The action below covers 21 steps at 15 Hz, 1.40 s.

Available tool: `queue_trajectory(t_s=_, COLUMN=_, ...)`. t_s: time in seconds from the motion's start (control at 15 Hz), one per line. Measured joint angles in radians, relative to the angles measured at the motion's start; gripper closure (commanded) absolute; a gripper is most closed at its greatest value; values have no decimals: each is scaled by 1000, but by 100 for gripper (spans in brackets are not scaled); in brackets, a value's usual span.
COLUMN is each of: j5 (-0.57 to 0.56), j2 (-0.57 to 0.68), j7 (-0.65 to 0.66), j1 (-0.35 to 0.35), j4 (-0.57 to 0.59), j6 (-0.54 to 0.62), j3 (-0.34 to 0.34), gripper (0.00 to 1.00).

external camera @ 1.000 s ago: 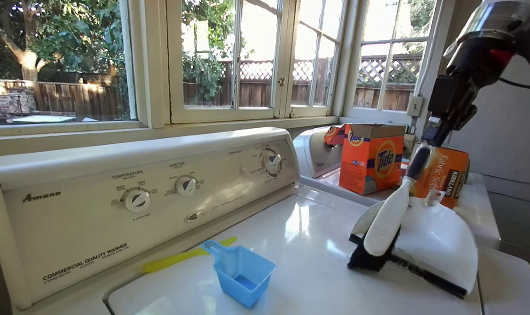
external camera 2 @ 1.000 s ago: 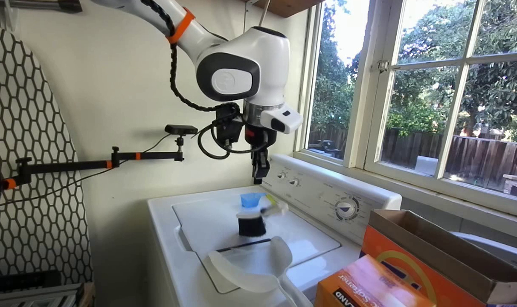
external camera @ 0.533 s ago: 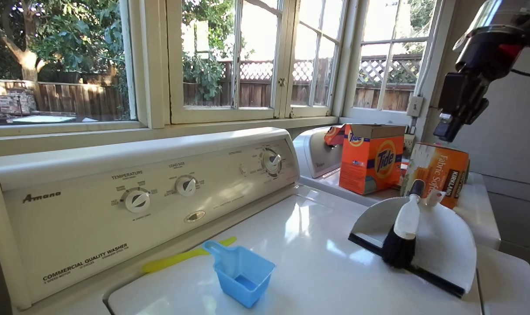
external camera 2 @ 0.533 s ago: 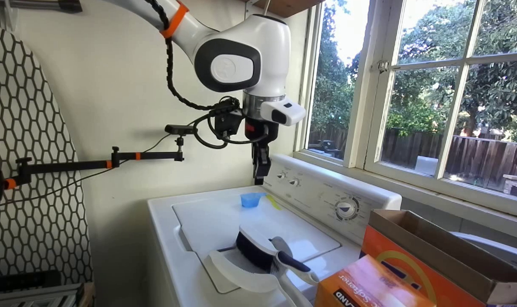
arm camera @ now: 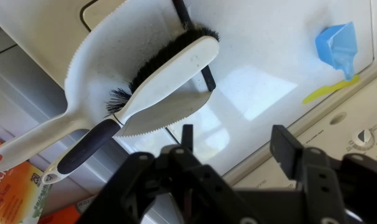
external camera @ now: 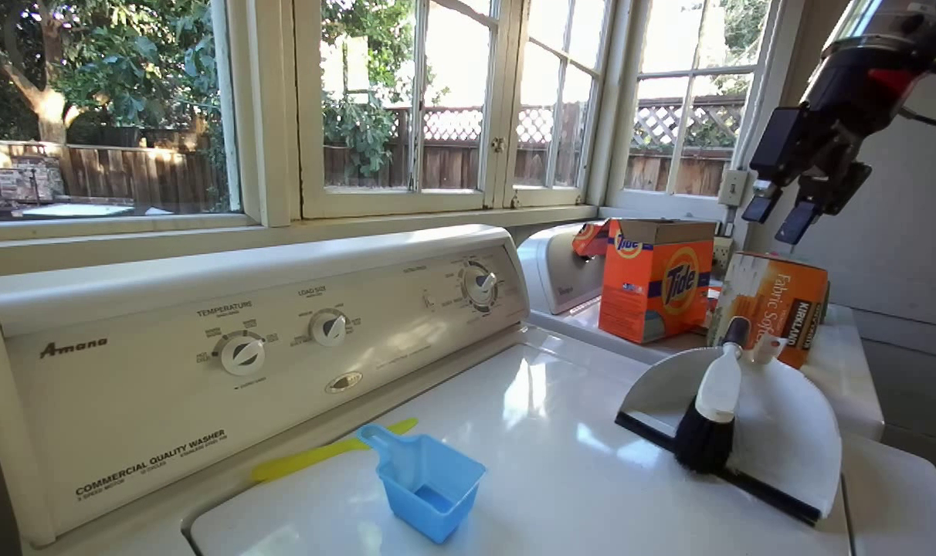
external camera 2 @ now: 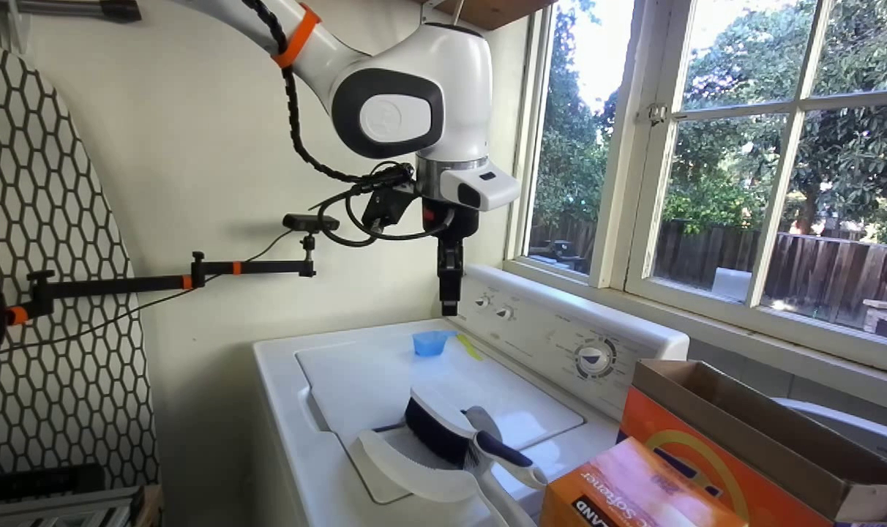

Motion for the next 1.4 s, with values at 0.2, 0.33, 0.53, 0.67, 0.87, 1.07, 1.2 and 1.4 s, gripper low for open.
queue_trajectory(t_s=0.2, j5=0, j2=11, j7=42, j1=1, j4=2, j6=16, j3=14, gripper=0)
queue_trajectory(t_s=0.33, j5=0, j2=18, j7=48, j1=0, j4=4, j6=16, j3=13, gripper=0)
queue_trajectory(t_s=0.53, j5=-8, j2=52, j7=104, j1=0, j4=12, j6=14, j3=17, gripper=0)
queue_trajectory(t_s=0.67, j5=-25, j2=92, j7=165, j1=-1, j4=27, j6=11, j3=22, gripper=0)
queue_trajectory(t_s=0.87, j5=-45, j2=166, j7=258, j1=0, j4=65, j6=10, j3=30, gripper=0)
queue_trajectory(t_s=1.07, j5=-55, j2=210, j7=288, j1=0, j4=97, j6=10, j3=34, gripper=0)
queue_trajectory(t_s=1.2, j5=-55, j2=214, j7=288, j1=0, j4=102, j6=10, j3=34, gripper=0)
queue_trajectory(t_s=1.4, j5=-55, j2=221, j7=331, j1=0, j4=102, j6=11, j3=31, gripper=0)
